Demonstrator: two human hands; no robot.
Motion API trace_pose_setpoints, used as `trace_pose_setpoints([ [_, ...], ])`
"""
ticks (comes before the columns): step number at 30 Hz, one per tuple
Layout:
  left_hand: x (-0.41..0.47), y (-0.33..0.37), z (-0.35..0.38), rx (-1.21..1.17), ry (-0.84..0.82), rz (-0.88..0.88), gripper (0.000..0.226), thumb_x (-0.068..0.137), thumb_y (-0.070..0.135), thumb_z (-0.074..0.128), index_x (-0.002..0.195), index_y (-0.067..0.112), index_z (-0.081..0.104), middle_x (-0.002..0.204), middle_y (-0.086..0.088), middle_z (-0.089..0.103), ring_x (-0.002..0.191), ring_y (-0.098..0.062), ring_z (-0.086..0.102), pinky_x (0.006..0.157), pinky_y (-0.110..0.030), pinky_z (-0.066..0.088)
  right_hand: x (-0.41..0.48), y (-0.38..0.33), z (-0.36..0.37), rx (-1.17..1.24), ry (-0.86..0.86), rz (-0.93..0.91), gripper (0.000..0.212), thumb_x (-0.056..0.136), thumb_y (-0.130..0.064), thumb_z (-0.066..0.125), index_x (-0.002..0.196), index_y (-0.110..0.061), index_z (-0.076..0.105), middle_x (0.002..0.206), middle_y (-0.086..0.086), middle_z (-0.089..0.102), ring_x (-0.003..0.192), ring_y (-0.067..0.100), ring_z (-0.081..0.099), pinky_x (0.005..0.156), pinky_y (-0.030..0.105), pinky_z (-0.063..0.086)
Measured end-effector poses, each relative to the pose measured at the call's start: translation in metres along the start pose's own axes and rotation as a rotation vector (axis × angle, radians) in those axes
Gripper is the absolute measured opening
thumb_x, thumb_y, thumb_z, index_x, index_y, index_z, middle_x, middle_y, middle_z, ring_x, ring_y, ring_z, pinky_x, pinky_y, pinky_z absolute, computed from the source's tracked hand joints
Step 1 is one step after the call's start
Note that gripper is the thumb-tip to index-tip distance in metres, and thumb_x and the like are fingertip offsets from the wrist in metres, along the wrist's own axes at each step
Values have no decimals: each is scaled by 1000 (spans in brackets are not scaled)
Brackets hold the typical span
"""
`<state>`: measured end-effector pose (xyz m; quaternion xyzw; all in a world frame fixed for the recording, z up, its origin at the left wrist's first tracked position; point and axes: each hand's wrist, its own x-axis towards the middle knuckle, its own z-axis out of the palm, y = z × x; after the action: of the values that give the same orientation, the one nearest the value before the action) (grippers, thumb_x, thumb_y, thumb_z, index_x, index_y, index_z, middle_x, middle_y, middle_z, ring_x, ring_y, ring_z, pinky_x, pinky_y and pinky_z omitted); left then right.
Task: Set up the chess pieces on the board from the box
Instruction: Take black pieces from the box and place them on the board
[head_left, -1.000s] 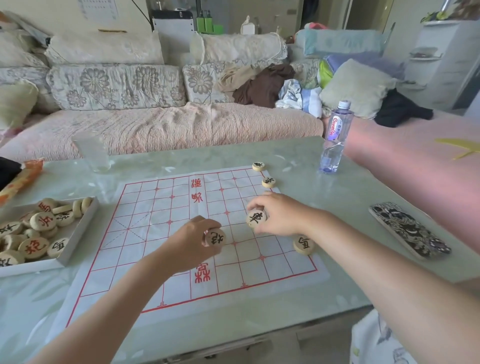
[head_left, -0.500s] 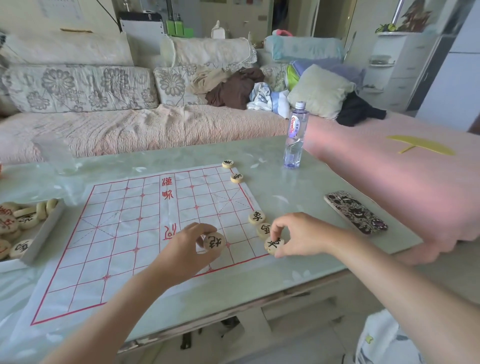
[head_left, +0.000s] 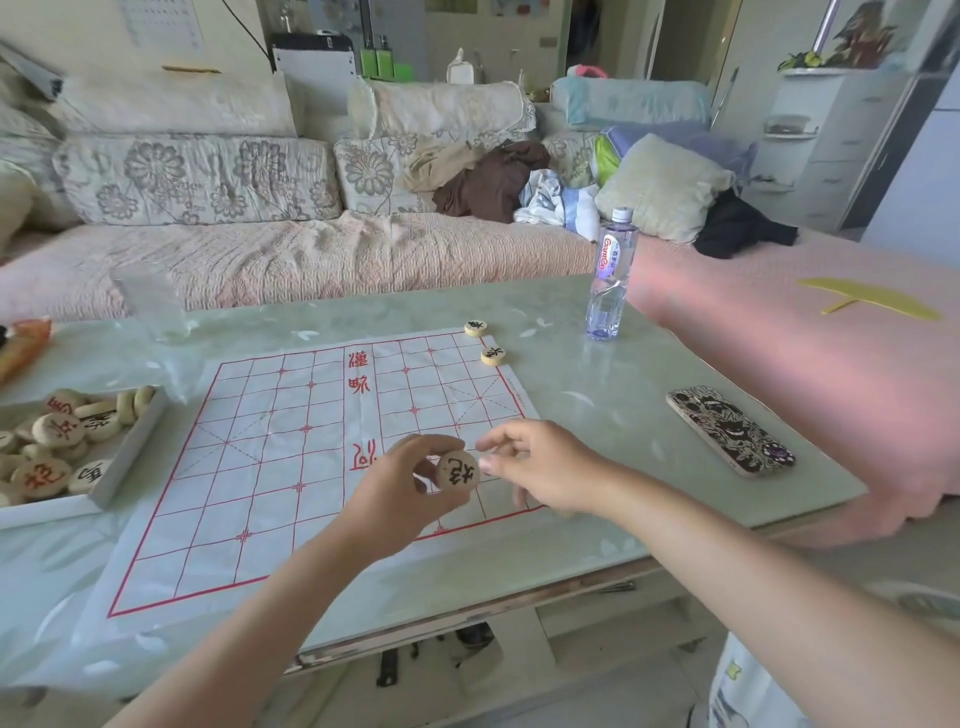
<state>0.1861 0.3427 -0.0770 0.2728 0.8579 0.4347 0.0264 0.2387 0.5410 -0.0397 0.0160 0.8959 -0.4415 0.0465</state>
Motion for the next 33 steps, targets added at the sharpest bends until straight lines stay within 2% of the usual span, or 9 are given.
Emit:
trace_pose_setpoints([
  [2,2,0,1,-43,16,-17,48,75,24,80,115,36,57,106,16,62,87,-2,61,73,-19,52,8,-3,9,114,9,52,9,96,-21,63,105,-20,63,95,0,68,62,19,63,40,11,35],
  [8,8,-8,-3,-58,24,-58,49,73,25,81,117,29,59,103,19,64,85,-2,62,74,-25,55,32,-2,13,214,-44,190,14,92,-21,69,104,-14,70,93,5,72,59,12,56,42,19,31],
  [11,10,-13,-1,25,-24,-27,52,74,30,80,121,31,56,108,22,61,93,2,59,74,-18,52,40,0,13,128,-65,249,13,91,-17,69,103,-13,71,85,3,66,55,11,49,41,20,31],
  [15,12,-25,-1,282,-50,44,50,81,34,72,127,34,52,118,20,53,112,-4,45,90,-21,39,43,0,12,-113,-31,294,14,91,-19,68,104,-17,71,68,0,55,54,15,45,45,19,33],
  [17,11,-29,-2,403,-61,76,47,83,37,68,127,34,53,122,16,53,116,-9,40,93,-24,37,46,3,15,-256,8,265,14,90,-18,66,100,-21,74,82,-2,65,76,19,60,57,21,41],
  [19,11,-33,-1,453,-77,91,42,85,40,65,125,34,56,122,13,53,115,-12,40,94,-25,37,45,4,19,-411,59,224,22,90,-16,59,106,-24,72,110,-4,67,106,19,61,76,22,45],
  [20,11,-35,1,457,-85,95,39,86,41,64,123,33,57,122,12,53,114,-12,41,94,-26,38,44,4,21,-461,68,185,25,91,-18,56,111,-26,68,118,-6,64,112,18,58,83,25,46],
  [24,11,-37,2,459,-93,104,33,87,42,62,118,33,61,121,12,52,113,-12,40,95,-30,40,40,2,26,-572,-29,60,35,82,-46,59,116,-37,59,124,-16,53,113,11,55,94,33,46],
  [33,9,-43,-19,475,-95,138,36,88,43,60,123,33,58,122,11,51,115,-13,40,97,-32,40,47,-18,28,-620,-41,7,45,79,-53,61,121,-38,54,122,-16,50,109,12,54,93,34,46],
])
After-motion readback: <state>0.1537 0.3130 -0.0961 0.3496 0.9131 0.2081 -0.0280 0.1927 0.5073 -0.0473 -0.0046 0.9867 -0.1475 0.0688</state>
